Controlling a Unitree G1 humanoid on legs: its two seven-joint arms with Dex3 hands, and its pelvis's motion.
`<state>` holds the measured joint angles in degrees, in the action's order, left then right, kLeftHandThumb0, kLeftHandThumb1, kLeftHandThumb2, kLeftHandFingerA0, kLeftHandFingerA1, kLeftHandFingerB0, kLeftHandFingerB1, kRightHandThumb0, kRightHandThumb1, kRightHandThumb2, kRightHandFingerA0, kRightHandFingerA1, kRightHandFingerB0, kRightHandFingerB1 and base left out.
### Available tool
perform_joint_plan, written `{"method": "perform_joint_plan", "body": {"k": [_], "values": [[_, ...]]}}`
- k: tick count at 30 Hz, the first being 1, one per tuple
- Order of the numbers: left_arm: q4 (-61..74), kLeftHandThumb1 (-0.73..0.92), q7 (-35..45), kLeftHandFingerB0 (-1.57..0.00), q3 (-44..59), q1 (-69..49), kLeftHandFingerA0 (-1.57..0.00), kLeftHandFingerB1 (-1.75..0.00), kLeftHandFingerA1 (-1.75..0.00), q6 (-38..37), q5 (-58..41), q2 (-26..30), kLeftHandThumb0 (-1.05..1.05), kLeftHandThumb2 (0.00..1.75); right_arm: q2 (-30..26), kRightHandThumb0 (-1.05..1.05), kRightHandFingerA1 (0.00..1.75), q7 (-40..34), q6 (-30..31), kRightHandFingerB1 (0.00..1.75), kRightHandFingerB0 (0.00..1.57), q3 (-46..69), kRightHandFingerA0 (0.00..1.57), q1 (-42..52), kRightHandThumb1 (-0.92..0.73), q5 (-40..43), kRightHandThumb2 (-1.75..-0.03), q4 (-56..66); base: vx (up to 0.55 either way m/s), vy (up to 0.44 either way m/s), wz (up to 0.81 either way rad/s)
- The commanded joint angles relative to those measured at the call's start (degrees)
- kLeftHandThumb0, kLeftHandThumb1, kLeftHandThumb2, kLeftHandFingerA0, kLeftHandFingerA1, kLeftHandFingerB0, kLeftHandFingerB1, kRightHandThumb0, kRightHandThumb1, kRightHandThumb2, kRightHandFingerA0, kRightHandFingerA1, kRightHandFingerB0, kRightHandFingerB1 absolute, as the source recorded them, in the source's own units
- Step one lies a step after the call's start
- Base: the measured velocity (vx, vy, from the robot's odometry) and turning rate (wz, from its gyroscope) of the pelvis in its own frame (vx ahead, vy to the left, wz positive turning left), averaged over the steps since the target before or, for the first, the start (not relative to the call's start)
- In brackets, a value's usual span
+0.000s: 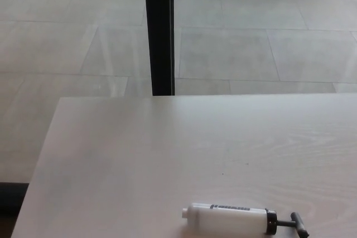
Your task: The robot uses its left hand to lift the air pump kept on the middle of the desk and use the right hand to pull out the handle
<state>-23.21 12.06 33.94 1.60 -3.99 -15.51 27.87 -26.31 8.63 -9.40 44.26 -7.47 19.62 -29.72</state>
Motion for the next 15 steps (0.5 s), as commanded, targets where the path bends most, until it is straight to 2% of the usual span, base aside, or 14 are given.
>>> {"method": "perform_joint_plan", "body": {"k": [1, 2, 5, 10, 12, 15], "values": [[35.5, 0.62, -9.0, -0.5, -22.2, 5.8, -0.56, -0.5, -0.59, 11.0, 10.0, -11.9, -0.42, 0.58, 10.9, -0.68, 0.51, -4.1, 9.0, 0.37, 0.42, -19.0, 0.56, -2.8, -0.79, -2.2, -0.63, 30.0, 0.0, 0.0, 0.0], [36.0, 0.61, -7.8, -0.49, -24.7, 5.9, -0.53, -0.5, -0.61, 11.6, 8.2, -14.1, -0.39, 0.57, 12.0, -0.67, 0.52, -3.3, 8.3, 0.38, 0.45, -21.3, 0.56, -2.1, -0.8, -3.8, -0.64, 30.7, 0.0, 0.0, 0.0], [37.2, 0.6, -7.0, -0.52, -29.3, 6.3, -0.55, -0.5, -0.63, 13.6, 12.0, -15.2, -0.46, 0.57, 13.6, -0.7, 0.57, -2.9, 9.5, 0.42, 0.46, -23.4, 0.6, -1.3, -0.81, -3.1, -0.64, 32.1, 0.0, 0.0, 0.0], [36.6, 0.58, -5.0, -0.51, -35.5, 5.0, -0.58, -0.53, -0.67, 12.2, 14.6, -17.3, -0.5, 0.56, 15.6, -0.72, 0.64, -3.1, 10.2, 0.45, 0.46, -25.2, 0.59, 0.3, -0.82, -3.2, -0.65, 32.8, 0.0, 0.0, 0.0], [35.2, 0.58, -4.2, -0.51, -40.5, 5.0, -0.58, -0.53, -0.68, 9.7, 21.8, -16.1, -0.49, 0.56, 16.2, -0.73, 0.69, -3.3, 10.5, 0.47, 0.49, -25.4, 0.62, 0.3, -0.81, -2.8, -0.64, 32.3, 0.0, 0.0, 0.0], [34.3, 0.57, -3.6, -0.51, -44.0, 5.4, -0.57, -0.53, -0.66, 9.3, 24.7, -15.3, -0.49, 0.56, 16.4, -0.76, 0.72, -3.8, 11.6, 0.47, 0.52, -25.6, 0.65, 0.5, -0.81, -2.4, -0.64, 32.8, 0.0, 0.0, 0.0]]}}
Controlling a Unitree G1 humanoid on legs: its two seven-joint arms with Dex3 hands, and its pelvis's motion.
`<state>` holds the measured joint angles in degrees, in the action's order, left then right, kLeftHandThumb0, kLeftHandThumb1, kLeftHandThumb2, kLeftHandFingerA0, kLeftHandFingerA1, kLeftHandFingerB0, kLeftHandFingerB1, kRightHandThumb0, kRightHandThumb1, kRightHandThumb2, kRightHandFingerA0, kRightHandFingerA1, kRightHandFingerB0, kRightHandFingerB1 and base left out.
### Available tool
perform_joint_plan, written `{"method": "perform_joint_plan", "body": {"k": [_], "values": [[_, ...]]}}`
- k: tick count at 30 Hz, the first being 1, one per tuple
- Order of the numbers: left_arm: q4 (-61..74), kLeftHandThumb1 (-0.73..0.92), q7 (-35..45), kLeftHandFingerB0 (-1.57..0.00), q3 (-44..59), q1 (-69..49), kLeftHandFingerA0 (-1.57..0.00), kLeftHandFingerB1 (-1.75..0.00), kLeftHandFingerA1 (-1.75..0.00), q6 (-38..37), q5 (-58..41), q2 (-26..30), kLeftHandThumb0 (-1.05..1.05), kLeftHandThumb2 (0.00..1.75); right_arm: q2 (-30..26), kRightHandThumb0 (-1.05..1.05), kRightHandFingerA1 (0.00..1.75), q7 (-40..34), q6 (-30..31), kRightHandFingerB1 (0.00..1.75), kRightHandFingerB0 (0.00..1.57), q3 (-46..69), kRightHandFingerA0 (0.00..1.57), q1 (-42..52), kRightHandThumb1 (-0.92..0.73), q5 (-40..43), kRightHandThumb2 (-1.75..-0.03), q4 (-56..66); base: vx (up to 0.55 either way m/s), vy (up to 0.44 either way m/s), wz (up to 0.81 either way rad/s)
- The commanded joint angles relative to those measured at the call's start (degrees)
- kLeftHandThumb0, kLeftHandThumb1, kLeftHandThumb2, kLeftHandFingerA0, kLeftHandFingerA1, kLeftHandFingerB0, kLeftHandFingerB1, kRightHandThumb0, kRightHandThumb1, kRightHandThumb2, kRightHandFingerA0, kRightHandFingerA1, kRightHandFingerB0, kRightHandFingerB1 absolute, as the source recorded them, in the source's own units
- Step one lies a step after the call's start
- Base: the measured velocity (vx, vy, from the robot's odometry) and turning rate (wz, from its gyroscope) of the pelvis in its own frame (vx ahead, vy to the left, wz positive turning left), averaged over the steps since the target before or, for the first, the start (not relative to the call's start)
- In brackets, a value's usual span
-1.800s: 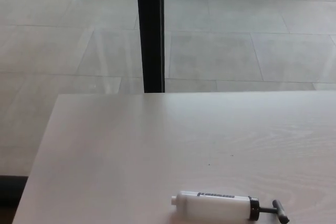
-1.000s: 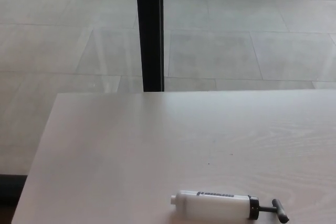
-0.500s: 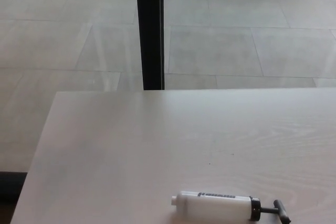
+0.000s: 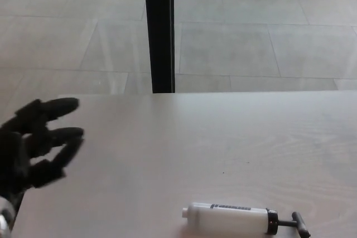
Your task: The robot uses its left hand to lift the air pump kept on the middle of the desk and use the right hand to pull out the handle
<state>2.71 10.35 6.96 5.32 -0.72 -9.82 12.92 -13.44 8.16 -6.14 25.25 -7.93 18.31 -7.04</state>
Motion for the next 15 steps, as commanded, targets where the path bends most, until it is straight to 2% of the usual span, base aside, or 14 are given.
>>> {"method": "perform_joint_plan", "body": {"k": [1, 8, 14, 15], "values": [[8.5, 0.57, -2.0, -0.51, -17.2, 1.7, -0.57, -0.53, -0.66, 6.2, 19.0, -0.3, -0.49, 0.56, 3.6, -0.76, 0.72, -3.4, 8.4, 0.47, 0.52, -6.6, 0.65, 1.0, -0.81, -1.1, -0.64, 10.2, 0.0, 0.0, 0.0], [5.0, 0.56, -1.8, -0.59, -26.2, 4.7, -0.63, -0.57, -0.7, 4.6, 26.0, -0.1, -0.49, 0.56, 4.2, -0.75, 0.78, -4.7, 11.2, 0.49, 0.61, -6.0, 0.73, 0.9, -0.78, 1.2, -0.63, 11.9, 0.0, 0.0, 0.0], [3.5, 0.56, -1.3, -0.57, -33.1, 7.0, -0.62, -0.6, -0.74, 4.9, 33.2, 1.7, -0.53, 0.57, 5.2, -0.75, 0.79, -5.7, 13.6, 0.49, 0.6, -5.3, 0.72, 0.3, -0.78, 3.0, -0.63, 13.4, 0.0, 0.0, 0.0], [4.0, 0.39, -1.1, -0.48, -34.4, 6.9, -0.66, -0.64, -0.78, 5.8, 34.7, 1.9, -0.49, 0.88, 5.3, -0.75, 0.78, -5.7, 13.9, 0.49, 0.6, -5.1, 0.73, 0.1, -0.77, 3.3, -0.63, 13.5, 0.0, 0.0, 0.0]]}}
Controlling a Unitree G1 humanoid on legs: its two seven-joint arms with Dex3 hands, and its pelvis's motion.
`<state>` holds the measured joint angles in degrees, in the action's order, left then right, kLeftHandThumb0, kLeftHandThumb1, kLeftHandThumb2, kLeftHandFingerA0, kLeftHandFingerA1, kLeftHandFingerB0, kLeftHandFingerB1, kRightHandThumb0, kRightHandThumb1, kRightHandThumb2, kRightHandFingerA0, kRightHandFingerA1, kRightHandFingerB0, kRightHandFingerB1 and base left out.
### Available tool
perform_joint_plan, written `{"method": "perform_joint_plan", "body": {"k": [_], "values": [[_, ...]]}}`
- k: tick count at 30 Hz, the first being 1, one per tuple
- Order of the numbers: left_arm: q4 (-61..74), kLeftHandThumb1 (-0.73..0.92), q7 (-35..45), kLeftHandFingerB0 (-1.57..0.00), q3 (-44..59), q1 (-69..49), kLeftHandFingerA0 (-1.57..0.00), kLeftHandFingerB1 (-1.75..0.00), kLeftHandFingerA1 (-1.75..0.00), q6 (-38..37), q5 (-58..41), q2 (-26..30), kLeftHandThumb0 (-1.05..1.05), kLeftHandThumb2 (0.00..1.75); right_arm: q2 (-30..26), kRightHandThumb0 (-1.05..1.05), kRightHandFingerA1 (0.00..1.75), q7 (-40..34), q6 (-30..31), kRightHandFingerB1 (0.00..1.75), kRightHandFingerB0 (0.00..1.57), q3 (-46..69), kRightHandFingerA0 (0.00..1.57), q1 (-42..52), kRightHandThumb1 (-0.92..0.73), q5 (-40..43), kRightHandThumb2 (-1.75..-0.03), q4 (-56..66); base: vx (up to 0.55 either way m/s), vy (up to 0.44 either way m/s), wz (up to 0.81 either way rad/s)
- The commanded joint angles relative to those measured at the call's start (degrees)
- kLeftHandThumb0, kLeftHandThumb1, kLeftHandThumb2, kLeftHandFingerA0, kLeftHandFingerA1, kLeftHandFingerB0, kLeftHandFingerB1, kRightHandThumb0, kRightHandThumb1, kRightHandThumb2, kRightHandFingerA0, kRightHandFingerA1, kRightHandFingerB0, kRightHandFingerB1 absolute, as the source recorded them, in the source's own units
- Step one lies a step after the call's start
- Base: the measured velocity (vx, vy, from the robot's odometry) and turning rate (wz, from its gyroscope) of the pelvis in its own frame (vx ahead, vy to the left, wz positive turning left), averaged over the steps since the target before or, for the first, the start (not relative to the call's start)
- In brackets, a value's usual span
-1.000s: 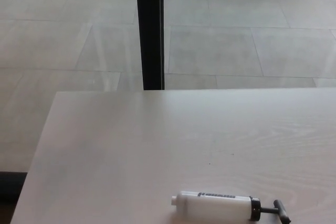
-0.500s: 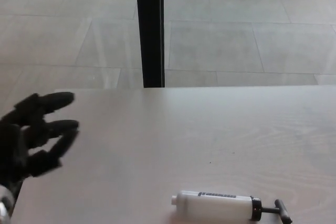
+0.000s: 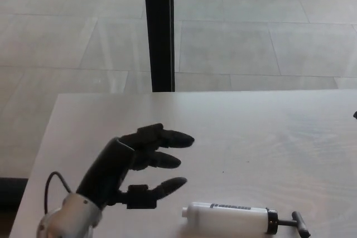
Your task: The robot uses its left hand to lift the air pump kept on the middle of the desk and use the right hand to pull out the handle
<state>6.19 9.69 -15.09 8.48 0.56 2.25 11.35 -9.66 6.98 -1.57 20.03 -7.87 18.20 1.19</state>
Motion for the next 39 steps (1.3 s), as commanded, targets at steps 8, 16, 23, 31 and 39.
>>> {"method": "perform_joint_plan", "body": {"k": [8, 16, 23, 31, 39], "values": [[-1.6, 0.54, -1.5, -0.56, -21.6, 8.4, -0.62, -0.58, -0.75, 7.9, 37.7, 4.3, -0.6, 0.56, 1.9, -0.74, 0.9, -4.5, 10.9, 0.51, 0.62, 1.4, 0.76, 0.1, -0.76, 5.5, -0.64, 6.4, 0.0, 0.0, 0.0], [-4.6, 0.44, -3.2, -0.45, -27.6, 14.4, -0.48, -0.62, -0.73, 10.8, 47.8, 2.7, -0.69, 0.85, 3.3, -0.74, 0.93, -4.9, 10.9, 0.53, 0.63, 1.1, 0.76, 1.1, -0.77, 5.2, -0.64, 7.5, 0.0, 0.0, 0.0], [-5.3, 0.6, -5.6, -0.51, -29.1, 15.8, -0.56, -0.57, -0.74, 11.0, 49.8, 2.6, -0.71, 0.57, 3.7, -0.75, 0.91, -4.9, 10.9, 0.53, 0.63, 1.7, 0.77, 2.0, -0.76, 5.0, -0.64, 7.8, 0.0, 0.0, 0.0], [-6.9, 0.6, -10.0, -0.47, -29.7, 14.7, -0.51, -0.56, -0.73, 12.7, 51.1, 1.7, -0.74, 0.59, 4.3, -0.74, 0.94, -4.4, 10.4, 0.54, 0.65, 2.2, 0.81, 2.2, -0.75, 4.7, -0.63, 7.1, 0.0, 0.0, 0.0], [-7.8, 0.58, -5.9, -0.28, -34.5, 15.1, -0.19, -0.47, -0.65, 20.0, 61.9, 2.7, -0.88, 0.61, 5.3, -0.74, 0.94, -4.7, 10.4, 0.53, 0.66, 1.9, 0.82, 2.5, -0.75, 4.6, -0.63, 7.2, 0.0, 0.0, 0.0]]}}
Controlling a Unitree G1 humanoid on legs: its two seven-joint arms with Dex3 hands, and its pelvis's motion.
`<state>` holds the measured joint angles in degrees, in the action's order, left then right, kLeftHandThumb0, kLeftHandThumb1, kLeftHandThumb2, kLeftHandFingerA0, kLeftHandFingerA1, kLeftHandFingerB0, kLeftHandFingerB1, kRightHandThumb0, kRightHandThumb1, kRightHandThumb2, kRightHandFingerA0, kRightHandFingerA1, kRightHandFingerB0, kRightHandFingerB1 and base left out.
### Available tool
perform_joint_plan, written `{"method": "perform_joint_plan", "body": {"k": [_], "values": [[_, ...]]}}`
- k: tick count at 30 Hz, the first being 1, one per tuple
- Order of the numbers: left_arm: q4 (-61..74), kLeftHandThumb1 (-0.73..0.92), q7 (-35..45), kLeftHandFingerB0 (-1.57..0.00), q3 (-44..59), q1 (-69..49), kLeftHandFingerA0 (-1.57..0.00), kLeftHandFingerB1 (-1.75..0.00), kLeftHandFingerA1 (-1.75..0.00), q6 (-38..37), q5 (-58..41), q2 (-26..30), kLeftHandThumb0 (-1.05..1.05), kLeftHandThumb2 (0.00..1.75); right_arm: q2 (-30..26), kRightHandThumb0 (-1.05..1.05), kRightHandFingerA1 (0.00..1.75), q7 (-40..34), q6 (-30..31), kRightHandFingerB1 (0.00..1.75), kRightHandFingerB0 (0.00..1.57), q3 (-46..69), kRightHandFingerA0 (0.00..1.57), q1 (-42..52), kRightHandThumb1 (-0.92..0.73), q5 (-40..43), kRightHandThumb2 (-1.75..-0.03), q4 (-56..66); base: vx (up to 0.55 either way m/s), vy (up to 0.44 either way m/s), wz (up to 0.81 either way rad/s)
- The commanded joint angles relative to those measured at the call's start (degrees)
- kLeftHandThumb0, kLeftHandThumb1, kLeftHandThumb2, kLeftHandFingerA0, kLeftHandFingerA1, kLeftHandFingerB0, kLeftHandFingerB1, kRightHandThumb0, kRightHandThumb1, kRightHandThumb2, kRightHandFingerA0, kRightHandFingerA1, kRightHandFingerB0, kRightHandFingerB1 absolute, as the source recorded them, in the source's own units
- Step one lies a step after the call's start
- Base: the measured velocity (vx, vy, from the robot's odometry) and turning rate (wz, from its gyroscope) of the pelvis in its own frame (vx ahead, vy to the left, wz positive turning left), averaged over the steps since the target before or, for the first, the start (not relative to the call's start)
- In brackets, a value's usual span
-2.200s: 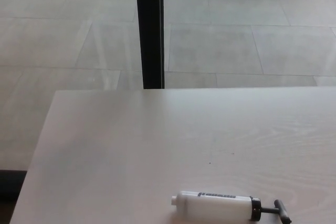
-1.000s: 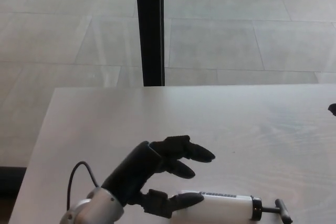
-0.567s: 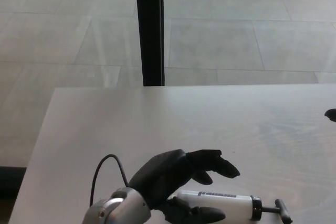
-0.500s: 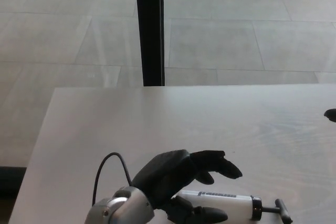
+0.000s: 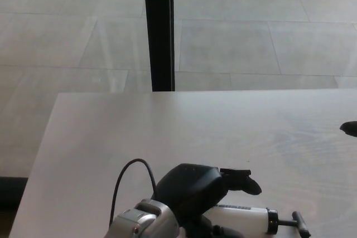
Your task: The robot uses its left hand to lift the air pump kept on the middle of the desk and use the right hand to pull out the handle
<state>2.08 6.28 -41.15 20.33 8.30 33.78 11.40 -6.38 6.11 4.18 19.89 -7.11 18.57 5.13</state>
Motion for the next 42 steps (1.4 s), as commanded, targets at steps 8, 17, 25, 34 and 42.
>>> {"method": "perform_joint_plan", "body": {"k": [8, 17, 25, 34, 42], "values": [[-5.5, 0.55, -4.7, -0.07, -10.0, 0.1, 0.0, -0.33, -0.29, 17.1, 33.1, 1.4, -0.82, 0.57, 3.2, -0.73, 0.98, -3.4, 4.9, 0.54, 0.67, 1.9, 0.81, 2.2, -0.75, 4.6, -0.62, 3.6, 0.0, 0.0, 0.0], [-10.4, 0.53, -12.0, -0.23, -10.5, -0.5, -0.05, -0.41, -0.56, 19.6, 33.7, -1.4, -0.74, 0.57, 3.8, -0.73, 0.97, -4.0, 5.1, 0.53, 0.66, 2.1, 0.81, 2.0, -0.75, 4.2, -0.63, 3.9, 0.0, 0.0, 0.0], [-14.3, 0.61, -18.0, -0.4, -9.5, -0.4, -0.64, -0.5, -0.93, 18.3, 31.4, -4.5, -0.63, 0.58, 4.1, -0.71, 0.99, -4.2, 5.9, 0.52, 0.65, 2.3, 0.79, 1.5, -0.74, 4.0, -0.63, 4.5, 0.0, 0.0, 0.0], [-17.9, 0.65, -22.5, -0.43, -5.9, -0.1, -0.67, -0.56, -0.98, 12.5, 25.1, -12.1, -0.52, 0.59, 4.0, -0.71, 0.97, -4.7, 6.7, 0.53, 0.65, 1.9, 0.81, 0.6, -0.75, 3.5, -0.63, 4.8, 0.0, 0.0, 0.0], [-19.7, 0.67, -23.3, -0.4, -6.7, 0.1, -0.67, -0.56, -0.96, 11.2, 25.8, -14.8, -0.59, 0.59, 3.5, -0.72, 0.96, -4.9, 6.7, 0.54, 0.67, 0.3, 0.78, 0.1, -0.76, 2.1, -0.63, 4.8, 0.0, 0.0, 0.0]]}}
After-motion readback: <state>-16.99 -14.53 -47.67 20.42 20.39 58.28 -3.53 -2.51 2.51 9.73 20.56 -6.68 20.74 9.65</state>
